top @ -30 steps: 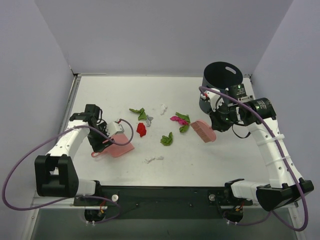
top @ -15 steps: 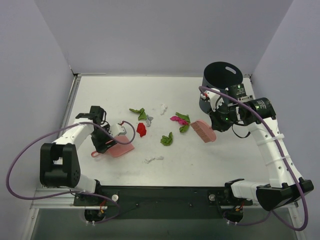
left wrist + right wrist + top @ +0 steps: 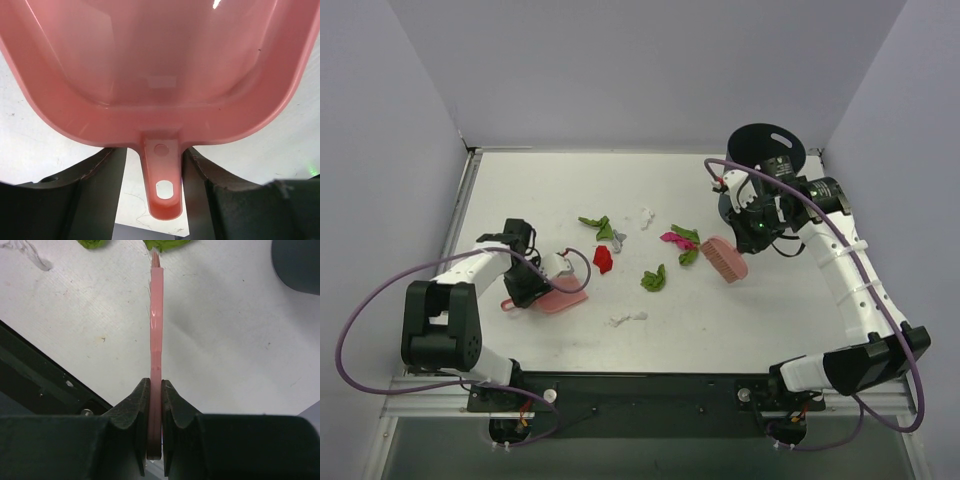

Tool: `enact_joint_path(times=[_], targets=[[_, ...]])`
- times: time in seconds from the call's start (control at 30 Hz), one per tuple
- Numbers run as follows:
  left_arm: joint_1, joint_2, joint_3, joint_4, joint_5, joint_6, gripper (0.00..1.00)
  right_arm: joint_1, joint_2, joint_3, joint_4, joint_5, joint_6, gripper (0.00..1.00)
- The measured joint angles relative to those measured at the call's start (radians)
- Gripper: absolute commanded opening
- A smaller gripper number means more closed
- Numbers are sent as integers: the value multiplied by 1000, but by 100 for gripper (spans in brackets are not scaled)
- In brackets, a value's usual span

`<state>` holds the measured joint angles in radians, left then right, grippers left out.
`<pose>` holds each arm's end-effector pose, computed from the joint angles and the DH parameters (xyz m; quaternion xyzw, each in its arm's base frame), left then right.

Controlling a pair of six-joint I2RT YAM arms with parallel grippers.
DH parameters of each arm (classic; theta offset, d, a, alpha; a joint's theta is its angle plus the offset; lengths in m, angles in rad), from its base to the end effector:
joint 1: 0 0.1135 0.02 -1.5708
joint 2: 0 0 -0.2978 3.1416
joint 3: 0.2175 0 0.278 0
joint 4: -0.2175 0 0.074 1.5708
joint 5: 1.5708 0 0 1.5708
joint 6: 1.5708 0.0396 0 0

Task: Sweep away the paper scraps from the table

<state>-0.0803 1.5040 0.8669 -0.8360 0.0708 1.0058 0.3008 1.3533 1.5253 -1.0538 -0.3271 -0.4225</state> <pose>0.2640 -0.0241 0.1844 0.5173 0.8537 -0.0099 0.0594 0.2673 0.0962 0.4238 -0.3800 0.8492 0.1327 0.3419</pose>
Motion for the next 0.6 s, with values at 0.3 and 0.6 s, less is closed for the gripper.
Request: enact_joint_path(times=[0.3, 0.6], targets=[[-10, -8, -41, 41, -8, -12, 17, 54, 56, 48, 12, 13, 15, 0], [-34, -118, -41, -31, 29, 0, 0, 138, 81, 43, 63, 124, 81, 0]])
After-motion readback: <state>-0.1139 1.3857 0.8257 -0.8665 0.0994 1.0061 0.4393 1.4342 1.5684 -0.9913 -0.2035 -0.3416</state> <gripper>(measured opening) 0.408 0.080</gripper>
